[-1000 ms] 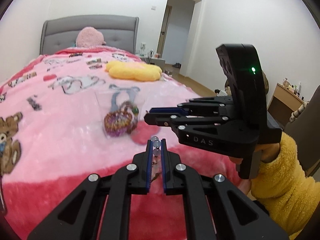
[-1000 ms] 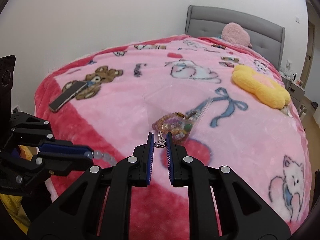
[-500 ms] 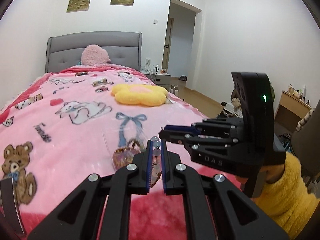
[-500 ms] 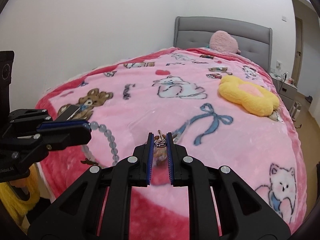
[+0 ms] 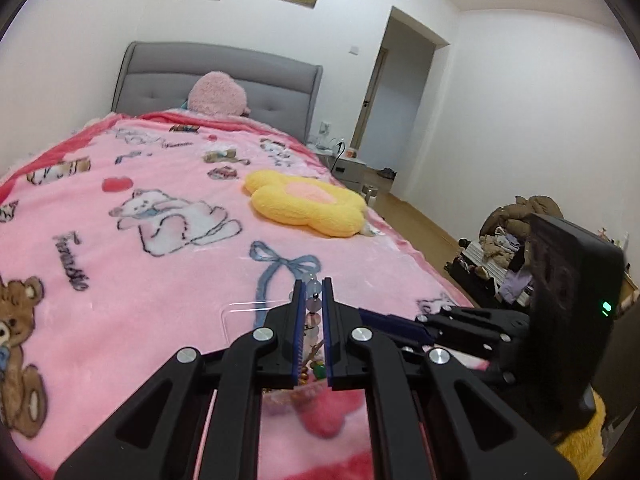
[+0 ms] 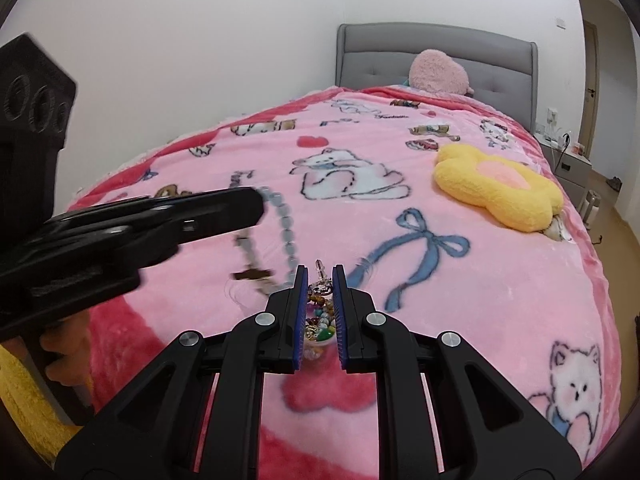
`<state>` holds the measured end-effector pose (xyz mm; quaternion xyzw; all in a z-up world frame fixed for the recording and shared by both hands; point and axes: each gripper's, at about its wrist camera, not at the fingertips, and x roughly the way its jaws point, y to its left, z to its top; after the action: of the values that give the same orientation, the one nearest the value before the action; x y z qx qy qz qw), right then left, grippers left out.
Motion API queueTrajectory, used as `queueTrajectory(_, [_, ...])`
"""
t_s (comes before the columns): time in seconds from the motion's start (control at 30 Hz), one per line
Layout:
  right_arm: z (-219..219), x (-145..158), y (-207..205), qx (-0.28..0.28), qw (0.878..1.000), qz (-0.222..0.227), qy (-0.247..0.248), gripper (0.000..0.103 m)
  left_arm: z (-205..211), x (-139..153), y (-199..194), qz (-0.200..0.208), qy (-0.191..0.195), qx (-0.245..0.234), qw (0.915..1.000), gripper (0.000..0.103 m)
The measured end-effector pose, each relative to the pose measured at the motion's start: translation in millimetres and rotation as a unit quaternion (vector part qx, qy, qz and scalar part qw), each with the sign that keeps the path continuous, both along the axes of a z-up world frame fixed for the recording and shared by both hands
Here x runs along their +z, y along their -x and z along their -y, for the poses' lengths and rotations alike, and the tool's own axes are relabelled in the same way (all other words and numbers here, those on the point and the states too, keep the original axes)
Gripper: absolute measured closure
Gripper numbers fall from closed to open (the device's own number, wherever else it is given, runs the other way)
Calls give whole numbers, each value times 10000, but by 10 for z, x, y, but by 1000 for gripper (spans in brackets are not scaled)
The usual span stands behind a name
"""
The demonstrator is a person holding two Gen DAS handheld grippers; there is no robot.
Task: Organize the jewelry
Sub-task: 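Carry the pale pink bracelet and silver stud over the clear box, then open both grippers to release the bracelet and stud into the box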
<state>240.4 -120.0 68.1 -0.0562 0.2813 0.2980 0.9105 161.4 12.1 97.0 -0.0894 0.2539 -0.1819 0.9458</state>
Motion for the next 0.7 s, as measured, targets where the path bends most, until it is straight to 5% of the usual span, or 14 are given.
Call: queueTrajectory(0.7, [-149,-378,-212,92,9988,-325,341,91,-62,-546,-313,-518,-275,-19,9983,95])
